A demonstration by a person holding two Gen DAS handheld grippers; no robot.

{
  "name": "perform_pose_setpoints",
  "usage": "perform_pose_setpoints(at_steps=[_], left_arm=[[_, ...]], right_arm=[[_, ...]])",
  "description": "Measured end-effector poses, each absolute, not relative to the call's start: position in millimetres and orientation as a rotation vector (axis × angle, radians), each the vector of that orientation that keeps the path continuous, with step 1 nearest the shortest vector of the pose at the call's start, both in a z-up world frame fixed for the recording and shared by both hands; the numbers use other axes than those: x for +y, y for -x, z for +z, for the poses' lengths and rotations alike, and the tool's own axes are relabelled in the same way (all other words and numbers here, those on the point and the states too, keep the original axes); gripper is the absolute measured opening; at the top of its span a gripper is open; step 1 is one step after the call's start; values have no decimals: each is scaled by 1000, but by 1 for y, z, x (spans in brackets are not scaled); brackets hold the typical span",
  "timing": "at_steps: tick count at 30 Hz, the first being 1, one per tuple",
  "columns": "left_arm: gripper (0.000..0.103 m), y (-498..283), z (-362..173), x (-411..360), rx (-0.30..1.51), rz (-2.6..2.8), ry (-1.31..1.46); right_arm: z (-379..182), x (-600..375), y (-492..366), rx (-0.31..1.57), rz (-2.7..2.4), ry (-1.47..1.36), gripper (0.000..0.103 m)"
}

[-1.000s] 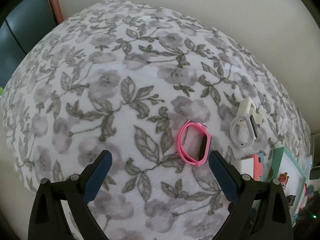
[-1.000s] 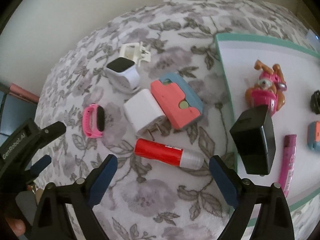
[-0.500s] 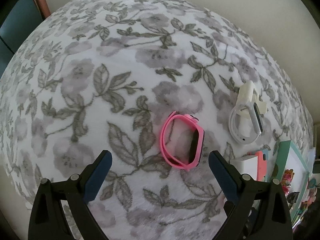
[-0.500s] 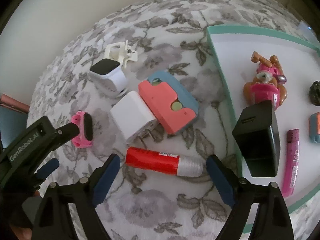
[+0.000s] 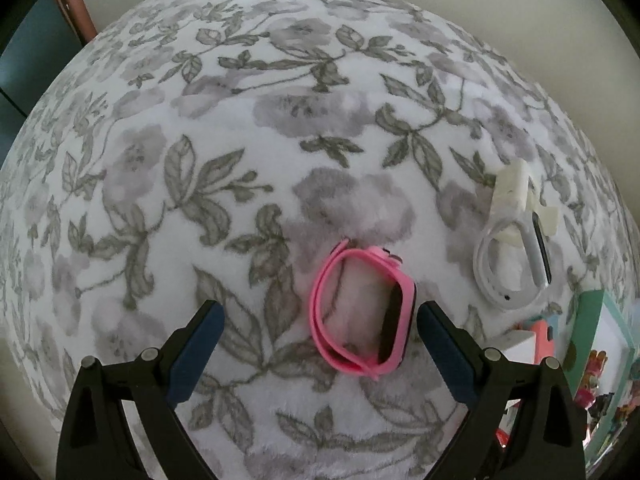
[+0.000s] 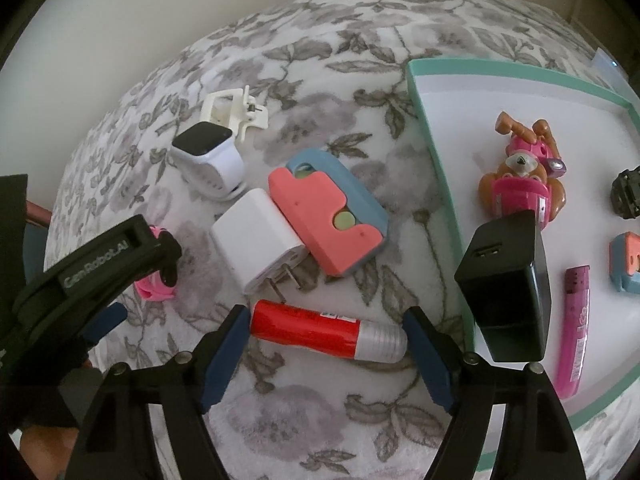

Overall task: Organize rigid objects
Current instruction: 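Grasp the pink watch band with left tool while right tool grasps the red glue stick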

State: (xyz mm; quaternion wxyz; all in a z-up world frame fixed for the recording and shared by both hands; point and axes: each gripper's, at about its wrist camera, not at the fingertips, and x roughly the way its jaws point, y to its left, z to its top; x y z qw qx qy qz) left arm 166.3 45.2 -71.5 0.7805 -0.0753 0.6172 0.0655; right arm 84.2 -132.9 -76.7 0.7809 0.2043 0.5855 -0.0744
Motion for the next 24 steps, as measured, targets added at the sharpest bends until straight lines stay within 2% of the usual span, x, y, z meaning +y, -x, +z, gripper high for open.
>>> perform_pose_setpoints(at_steps=[3, 4, 5, 7, 10, 24], left_arm=[[96, -171, -71, 44, 1323, 127, 164], [89, -171, -71, 47, 1320, 123, 166], [78, -172, -70, 47, 1319, 117, 169], [72, -176, -69, 43, 1315, 108, 167], [53, -176, -63, 37, 1308, 71, 181], [51, -166, -36, 39, 1236, 87, 211]], right_arm=[[-77, -134, -84, 1265, -159, -439, 80], [-77, -133, -84, 1264, -161, -442, 80], [-77, -134, -84, 1264, -161, -442, 80], [-77, -134, -85, 1264, -160, -444, 80], [-76, -134, -84, 1262, -159, -446, 80], [-73, -142, -77, 1266, -149, -484, 80]])
